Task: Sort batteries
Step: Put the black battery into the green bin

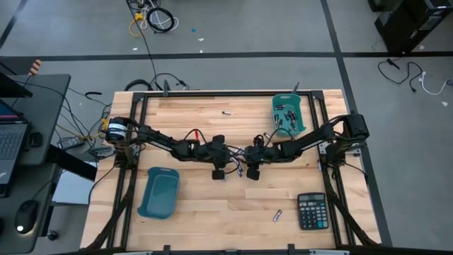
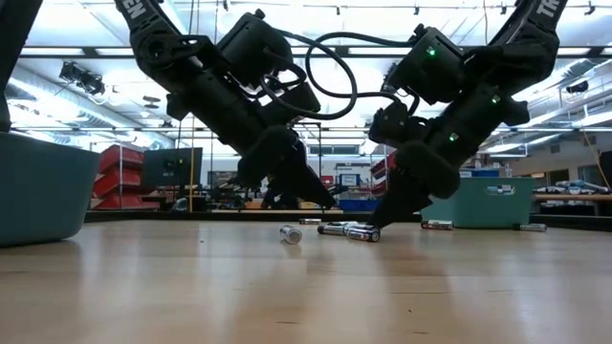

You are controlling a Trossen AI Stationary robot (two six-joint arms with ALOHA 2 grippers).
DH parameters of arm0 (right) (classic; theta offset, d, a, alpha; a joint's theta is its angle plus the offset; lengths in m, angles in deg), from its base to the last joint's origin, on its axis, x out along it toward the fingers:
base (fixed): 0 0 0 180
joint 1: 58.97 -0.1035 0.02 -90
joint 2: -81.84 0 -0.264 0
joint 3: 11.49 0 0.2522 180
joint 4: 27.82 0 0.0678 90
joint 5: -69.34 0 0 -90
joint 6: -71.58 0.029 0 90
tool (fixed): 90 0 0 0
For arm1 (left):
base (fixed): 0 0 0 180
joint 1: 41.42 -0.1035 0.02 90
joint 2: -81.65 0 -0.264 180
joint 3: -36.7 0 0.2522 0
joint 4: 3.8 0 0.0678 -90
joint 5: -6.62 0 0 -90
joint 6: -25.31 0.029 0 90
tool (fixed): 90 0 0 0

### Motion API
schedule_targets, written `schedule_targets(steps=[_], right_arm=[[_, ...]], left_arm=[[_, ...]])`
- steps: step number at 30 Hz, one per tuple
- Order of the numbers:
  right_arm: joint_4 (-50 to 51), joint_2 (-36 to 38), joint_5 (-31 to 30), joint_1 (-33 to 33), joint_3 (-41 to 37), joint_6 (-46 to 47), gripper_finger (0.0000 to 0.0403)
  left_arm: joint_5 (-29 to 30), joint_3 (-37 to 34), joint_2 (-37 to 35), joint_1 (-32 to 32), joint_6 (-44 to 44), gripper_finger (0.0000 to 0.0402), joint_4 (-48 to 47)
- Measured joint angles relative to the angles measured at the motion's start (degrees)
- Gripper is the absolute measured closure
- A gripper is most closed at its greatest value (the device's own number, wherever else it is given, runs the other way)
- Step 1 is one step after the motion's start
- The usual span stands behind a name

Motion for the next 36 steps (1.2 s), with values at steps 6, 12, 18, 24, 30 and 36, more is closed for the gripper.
schedule_targets(steps=[6,12,18,24,30,36], right_arm=[[0.2,-0.01,-0.02,0.34,0.0,-0.31,0.0281],[-1.8,-2.56,-0.31,0.32,0.13,-0.15,0.0298],[-1.78,-2.91,-0.37,0.34,0.17,-0.17,0.0319],[-1.09,-2.95,1.05,0.65,0.2,-0.76,0.0374],[-0.68,-2.95,3.04,1.41,0.2,-1.2,0.0385],[2.17,0.3,5.16,1.6,-0.1,-1.71,0.0392]], left_arm=[[-0.01,0.0,0.0,-0.06,0.07,0.0312,-0.03],[-0.01,0.0,0.0,-0.06,0.11,0.0312,0.53],[-0.01,0.0,-0.02,-0.07,0.13,0.0312,1.37],[2.05,0.0,-0.02,-0.04,0.14,0.0312,1.43],[8.66,0.0,-0.02,-0.02,0.15,0.0312,3.11],[12.01,0.0,-0.02,-0.04,0.15,0.0312,3.31]])
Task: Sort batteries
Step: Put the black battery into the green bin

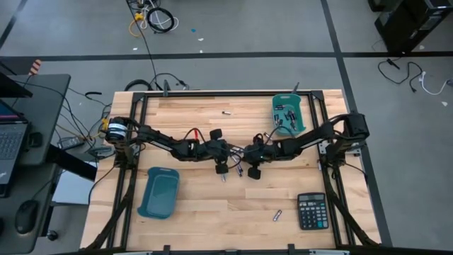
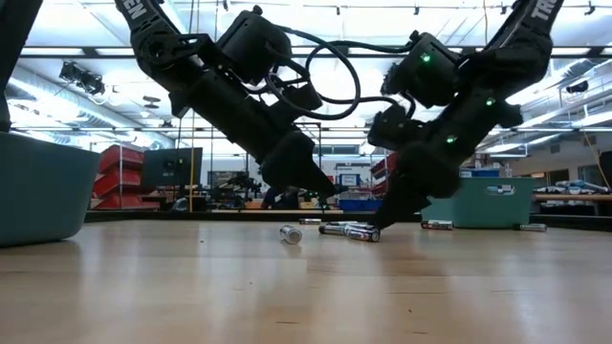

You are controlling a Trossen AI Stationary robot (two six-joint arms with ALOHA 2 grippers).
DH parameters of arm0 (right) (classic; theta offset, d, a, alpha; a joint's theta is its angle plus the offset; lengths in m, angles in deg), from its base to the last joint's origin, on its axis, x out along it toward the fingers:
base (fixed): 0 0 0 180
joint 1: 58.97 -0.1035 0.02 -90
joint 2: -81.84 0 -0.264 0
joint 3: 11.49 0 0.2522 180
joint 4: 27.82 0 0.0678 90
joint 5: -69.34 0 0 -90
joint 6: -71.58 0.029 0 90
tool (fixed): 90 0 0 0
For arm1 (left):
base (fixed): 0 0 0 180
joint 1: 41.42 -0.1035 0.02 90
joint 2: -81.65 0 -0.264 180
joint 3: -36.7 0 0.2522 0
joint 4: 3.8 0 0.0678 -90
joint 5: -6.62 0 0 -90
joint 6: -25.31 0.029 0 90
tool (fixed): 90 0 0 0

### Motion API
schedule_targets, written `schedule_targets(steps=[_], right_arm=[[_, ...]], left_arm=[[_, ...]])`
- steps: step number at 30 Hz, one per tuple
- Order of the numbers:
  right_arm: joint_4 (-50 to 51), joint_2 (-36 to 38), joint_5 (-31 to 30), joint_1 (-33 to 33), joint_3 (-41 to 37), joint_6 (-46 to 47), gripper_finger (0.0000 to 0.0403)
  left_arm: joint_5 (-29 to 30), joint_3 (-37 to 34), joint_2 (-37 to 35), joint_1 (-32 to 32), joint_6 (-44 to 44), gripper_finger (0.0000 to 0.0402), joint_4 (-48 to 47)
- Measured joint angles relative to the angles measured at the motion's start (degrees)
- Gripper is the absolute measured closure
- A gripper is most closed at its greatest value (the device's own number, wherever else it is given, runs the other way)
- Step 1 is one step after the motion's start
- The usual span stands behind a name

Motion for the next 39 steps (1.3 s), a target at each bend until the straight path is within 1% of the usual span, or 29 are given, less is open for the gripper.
schedule_targets(steps=[4,10,14,17,22,24,27,30,33,35,39], right_arm=[[5.41,3.93,0.46,-0.05,-0.18,-0.31,0.0393],[11.98,9.98,0.0,0.01,-0.1,-0.97,0.0393],[20.0,16.11,-0.42,0.63,-0.08,-0.06,0.0393],[27.46,22.1,-0.91,2.88,-0.08,1.25,0.0393],[38.26,32.82,-5.15,9.4,-0.01,1.99,0.0393],[41.89,36.28,-7.3,13.53,0.03,3.59,0.0393],[47.67,39.51,-8.13,21.08,0.05,6.26,0.0393],[52.56,40.11,-7.48,28.64,0.05,7.8,0.0393],[54.13,39.09,-7.07,34.0,0.05,7.51,0.0388],[53.69,38.48,-6.93,36.31,0.05,6.1,0.0373],[52.1,38.14,-6.77,37.94,0.05,4.26,0.0339]], left_arm=[[0.72,0.0,0.0,0.02,0.0,0.0312,0.35],[6.96,0.0,0.0,0.02,0.02,0.0312,0.47],[6.99,0.0,0.0,0.15,0.07,0.0312,0.5],[5.1,0.0,0.0,0.2,0.5,0.0312,0.5],[2.95,0.0,0.0,0.2,1.44,0.0312,0.94],[2.15,0.0,0.0,0.2,1.5,0.0312,1.09],[2.14,0.0,0.0,0.2,1.51,0.0312,1.81],[2.14,0.0,0.0,0.2,1.51,0.0312,3.27],[2.15,0.0,0.0,0.2,1.54,0.0312,5.12],[2.14,0.0,0.0,0.2,1.53,0.0312,5.96],[2.14,0.0,0.0,0.2,1.53,0.0312,6.05]])
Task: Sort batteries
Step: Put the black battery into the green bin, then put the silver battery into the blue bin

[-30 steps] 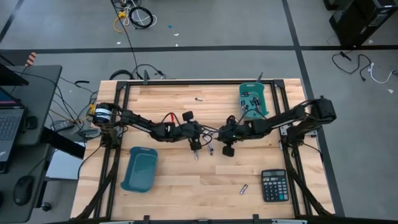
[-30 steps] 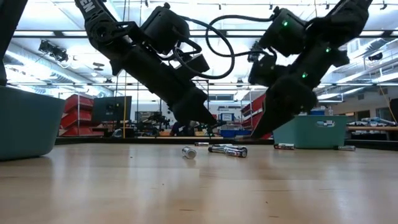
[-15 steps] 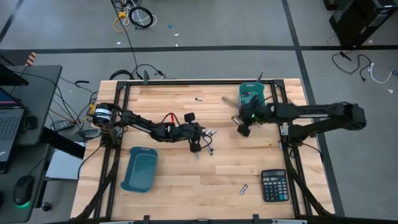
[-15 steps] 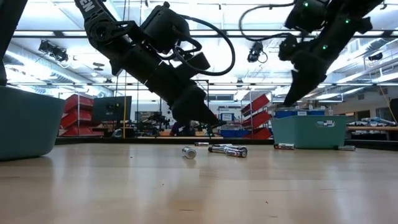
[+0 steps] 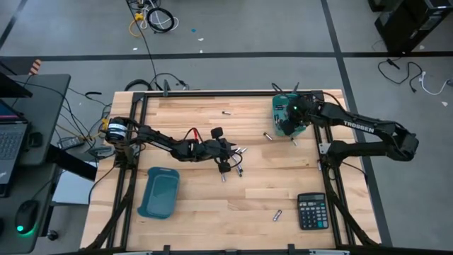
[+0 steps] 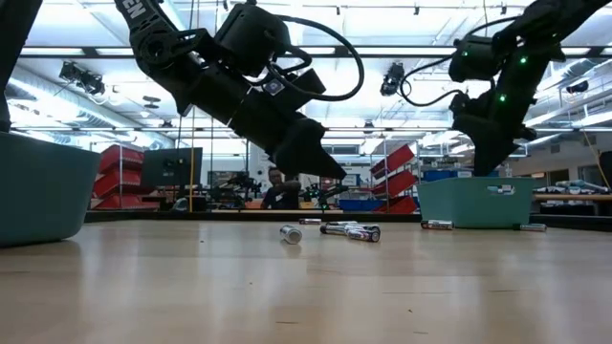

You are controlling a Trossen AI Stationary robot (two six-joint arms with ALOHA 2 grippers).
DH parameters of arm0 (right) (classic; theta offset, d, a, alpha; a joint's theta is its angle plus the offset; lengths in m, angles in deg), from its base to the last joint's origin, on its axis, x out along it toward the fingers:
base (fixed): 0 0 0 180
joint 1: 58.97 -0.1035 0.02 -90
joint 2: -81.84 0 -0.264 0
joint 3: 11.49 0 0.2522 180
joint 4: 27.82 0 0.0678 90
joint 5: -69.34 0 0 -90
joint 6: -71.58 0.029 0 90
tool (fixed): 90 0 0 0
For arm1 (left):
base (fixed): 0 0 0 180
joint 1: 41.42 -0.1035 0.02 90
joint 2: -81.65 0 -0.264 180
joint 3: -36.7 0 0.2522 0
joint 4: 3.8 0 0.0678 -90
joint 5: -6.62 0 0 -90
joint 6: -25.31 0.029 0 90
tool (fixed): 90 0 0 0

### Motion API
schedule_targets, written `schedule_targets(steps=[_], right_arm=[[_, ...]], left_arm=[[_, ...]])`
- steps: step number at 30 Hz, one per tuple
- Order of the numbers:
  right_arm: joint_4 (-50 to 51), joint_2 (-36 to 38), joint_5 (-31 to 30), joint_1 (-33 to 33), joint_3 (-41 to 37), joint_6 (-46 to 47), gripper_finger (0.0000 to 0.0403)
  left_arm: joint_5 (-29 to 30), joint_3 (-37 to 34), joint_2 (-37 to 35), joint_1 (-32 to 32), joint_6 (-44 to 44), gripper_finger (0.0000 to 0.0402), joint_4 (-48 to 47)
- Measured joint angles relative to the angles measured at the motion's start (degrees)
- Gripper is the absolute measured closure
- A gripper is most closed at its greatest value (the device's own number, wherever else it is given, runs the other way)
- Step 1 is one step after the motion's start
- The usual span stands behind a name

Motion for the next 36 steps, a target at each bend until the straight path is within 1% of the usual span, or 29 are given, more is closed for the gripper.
schedule_targets(steps=[4,8,14,18,21,27,31,32,34,36], right_arm=[[-1.68,0.16,0.12,0.24,0.02,-1.32,0.0316],[-3.82,0.8,1.1,-0.21,0.02,-3.22,0.031],[-17.65,3.69,2.73,-2.91,0.04,-7.15,0.0312],[-26.11,4.8,7.12,-4.84,0.09,-11.71,0.0312],[-29.69,4.79,9.36,-6.48,0.09,-13.62,0.0314],[-31.87,4.77,9.42,-9.41,0.09,-14.66,0.0314],[-31.78,4.77,9.07,-11.17,0.09,-12.21,0.0316],[-31.53,4.77,8.54,-11.51,0.09,-11.59,0.0317],[-30.53,4.77,7.2,-12.0,0.09,-10.35,0.0316],[-29.25,4.76,5.43,-12.26,0.09,-9.19,0.0316]], left_arm=[[0.02,0.0,0.0,0.0,-0.02,0.0312,0.01],[0.0,0.0,-0.32,0.11,0.0,0.0312,1.37],[0.02,-0.01,-4.75,0.33,3.44,0.0312,2.46],[0.02,-0.02,-8.15,0.33,5.91,0.0312,2.57],[0.02,0.0,-9.78,0.33,6.11,0.0312,1.59],[0.38,0.0,-11.48,0.18,6.23,0.0312,0.77],[5.3,0.0,-11.77,-0.69,6.62,0.0312,1.3],[5.79,0.0,-11.94,-1.28,7.28,0.0312,1.16],[4.73,0.4,-12.07,-2.88,7.33,0.0315,-0.44],[0.99,1.69,-12.07,-4.69,6.14,0.0321,-3.2]])
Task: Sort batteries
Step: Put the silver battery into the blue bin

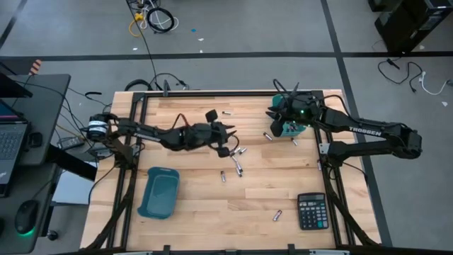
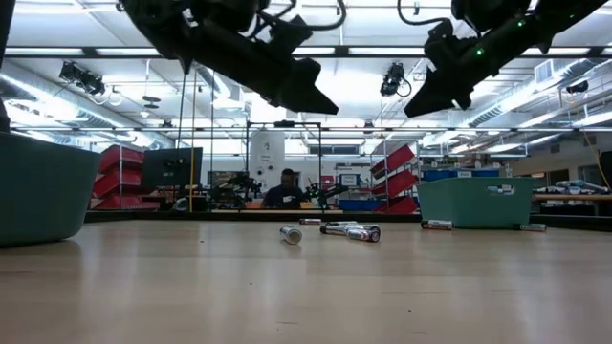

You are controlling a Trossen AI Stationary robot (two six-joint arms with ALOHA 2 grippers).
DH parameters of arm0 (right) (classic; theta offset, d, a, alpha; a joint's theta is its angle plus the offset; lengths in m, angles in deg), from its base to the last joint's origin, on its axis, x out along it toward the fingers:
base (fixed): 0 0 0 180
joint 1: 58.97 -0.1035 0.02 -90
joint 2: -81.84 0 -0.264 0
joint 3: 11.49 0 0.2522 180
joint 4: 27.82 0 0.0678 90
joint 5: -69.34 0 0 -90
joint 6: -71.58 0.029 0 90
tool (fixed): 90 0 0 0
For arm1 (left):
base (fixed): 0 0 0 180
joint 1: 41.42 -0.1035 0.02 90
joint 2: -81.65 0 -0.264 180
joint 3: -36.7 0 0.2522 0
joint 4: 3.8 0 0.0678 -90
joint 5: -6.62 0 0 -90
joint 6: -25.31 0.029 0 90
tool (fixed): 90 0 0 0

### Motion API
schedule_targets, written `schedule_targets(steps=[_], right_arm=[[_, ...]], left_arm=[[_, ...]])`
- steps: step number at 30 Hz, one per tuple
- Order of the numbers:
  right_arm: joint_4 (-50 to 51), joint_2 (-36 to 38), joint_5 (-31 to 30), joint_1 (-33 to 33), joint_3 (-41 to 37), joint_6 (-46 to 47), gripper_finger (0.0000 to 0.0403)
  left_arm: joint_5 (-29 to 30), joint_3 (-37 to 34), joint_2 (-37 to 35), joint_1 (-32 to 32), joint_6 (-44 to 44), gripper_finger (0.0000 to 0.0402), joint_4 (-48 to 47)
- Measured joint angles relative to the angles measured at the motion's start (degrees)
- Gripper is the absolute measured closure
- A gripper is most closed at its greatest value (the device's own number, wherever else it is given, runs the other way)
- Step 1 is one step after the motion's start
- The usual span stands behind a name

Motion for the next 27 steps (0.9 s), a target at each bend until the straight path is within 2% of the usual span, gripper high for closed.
schedule_targets(steps=[9,12,14,18,20,27], right_arm=[[1.13,-1.61,-5.83,-0.27,-0.02,1.42,0.032],[0.84,-2.51,-6.84,-0.23,-0.02,-0.31,0.032],[0.9,-3.11,-7.0,-0.23,-0.02,-1.06,0.032],[-0.1,-5.04,-7.0,-0.42,-0.16,-1.18,0.0324],[-3.34,-6.3,-7.03,-0.71,-1.38,-1.39,0.0326],[-17.86,-9.47,-7.0,0.06,-7.04,-4.24,0.0328]], left_arm=[[-19.37,7.21,0.0,-10.54,-0.35,0.0361,-20.34],[-25.47,7.22,0.03,-13.56,1.25,0.0369,-22.31],[-25.96,7.18,0.04,-14.67,1.17,0.037,-21.79],[-21.35,7.21,0.04,-16.18,-2.89,0.037,-21.66],[-19.35,7.21,0.04,-16.33,-6.24,0.037,-21.82],[-18.27,7.21,0.04,-16.16,-8.64,0.037,-22.22]])
